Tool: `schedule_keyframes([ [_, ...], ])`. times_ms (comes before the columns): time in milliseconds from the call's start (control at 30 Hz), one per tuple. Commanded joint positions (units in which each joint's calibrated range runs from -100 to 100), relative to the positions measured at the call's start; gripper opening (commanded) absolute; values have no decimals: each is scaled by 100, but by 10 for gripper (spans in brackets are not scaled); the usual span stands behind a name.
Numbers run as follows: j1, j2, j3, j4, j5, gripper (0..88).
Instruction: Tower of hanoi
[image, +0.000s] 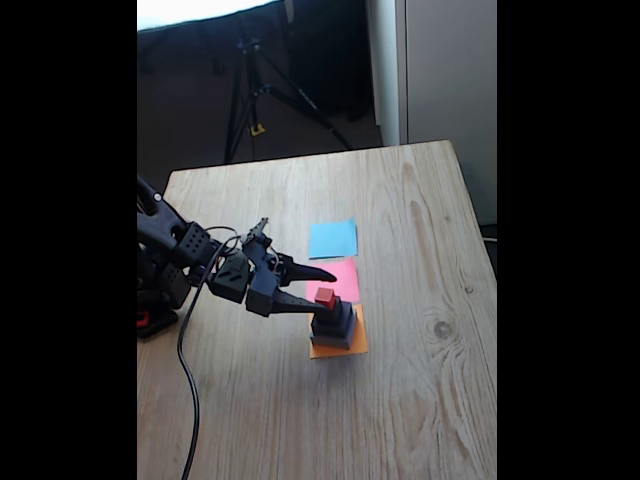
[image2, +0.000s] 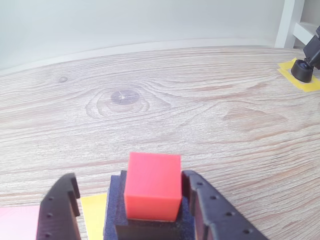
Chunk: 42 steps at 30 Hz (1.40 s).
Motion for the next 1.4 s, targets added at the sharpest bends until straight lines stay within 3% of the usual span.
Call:
schedule_keyframes([
  [0,-54,-44,-148,-113,94,202],
  [1167,-88,-225,134,-81,-40,9],
  [1367,-113,-634,-229,737,-308,6],
])
